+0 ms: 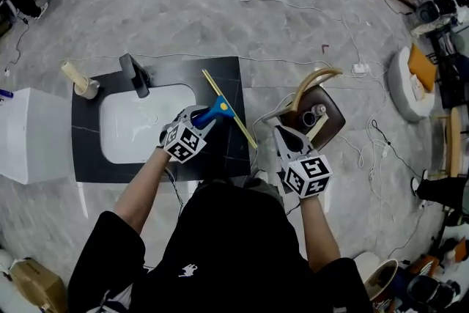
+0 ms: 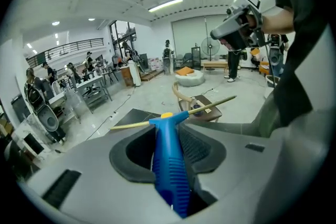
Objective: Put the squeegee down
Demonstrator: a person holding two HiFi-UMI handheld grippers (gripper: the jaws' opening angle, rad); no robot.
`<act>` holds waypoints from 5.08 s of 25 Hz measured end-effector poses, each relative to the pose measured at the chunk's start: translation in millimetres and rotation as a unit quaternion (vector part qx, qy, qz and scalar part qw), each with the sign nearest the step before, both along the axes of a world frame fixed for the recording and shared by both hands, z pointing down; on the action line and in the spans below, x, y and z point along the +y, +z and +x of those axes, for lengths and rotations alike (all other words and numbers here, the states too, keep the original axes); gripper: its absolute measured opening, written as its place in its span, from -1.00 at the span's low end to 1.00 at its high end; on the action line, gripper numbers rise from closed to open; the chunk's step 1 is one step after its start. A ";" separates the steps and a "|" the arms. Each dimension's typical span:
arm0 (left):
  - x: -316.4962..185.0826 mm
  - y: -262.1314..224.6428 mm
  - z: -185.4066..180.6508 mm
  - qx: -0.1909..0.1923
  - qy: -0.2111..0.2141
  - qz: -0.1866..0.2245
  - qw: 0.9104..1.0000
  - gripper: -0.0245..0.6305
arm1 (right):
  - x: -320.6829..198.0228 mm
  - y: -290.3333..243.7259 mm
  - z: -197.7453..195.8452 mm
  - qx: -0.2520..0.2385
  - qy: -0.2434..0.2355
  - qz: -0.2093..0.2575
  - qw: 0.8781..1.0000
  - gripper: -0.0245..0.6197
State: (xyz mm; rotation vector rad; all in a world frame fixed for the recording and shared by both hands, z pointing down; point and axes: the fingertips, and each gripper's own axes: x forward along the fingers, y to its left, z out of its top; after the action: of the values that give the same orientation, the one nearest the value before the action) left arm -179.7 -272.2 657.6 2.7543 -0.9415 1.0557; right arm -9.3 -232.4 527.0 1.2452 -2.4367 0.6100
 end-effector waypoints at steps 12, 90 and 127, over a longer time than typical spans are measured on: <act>-7.6 23.1 18.2 -0.034 0.127 -0.002 0.991 -0.50 | 1.8 21.2 0.5 0.015 0.024 -0.029 0.999 -0.92; 23.6 -60.5 -38.5 0.099 -0.251 0.005 0.963 -0.65 | 0.3 -16.9 9.8 -0.049 -0.089 0.015 0.995 -0.92; 242.5 -236.9 73.5 0.163 -0.474 0.209 0.840 -0.92 | 108.4 -115.9 121.5 -0.127 -0.213 0.126 0.961 -0.92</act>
State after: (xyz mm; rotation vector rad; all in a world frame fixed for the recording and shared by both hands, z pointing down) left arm -106.2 -29.7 420.7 2.0268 -2.2734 0.2068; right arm 112.2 -124.0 411.0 0.7084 -2.9497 0.3616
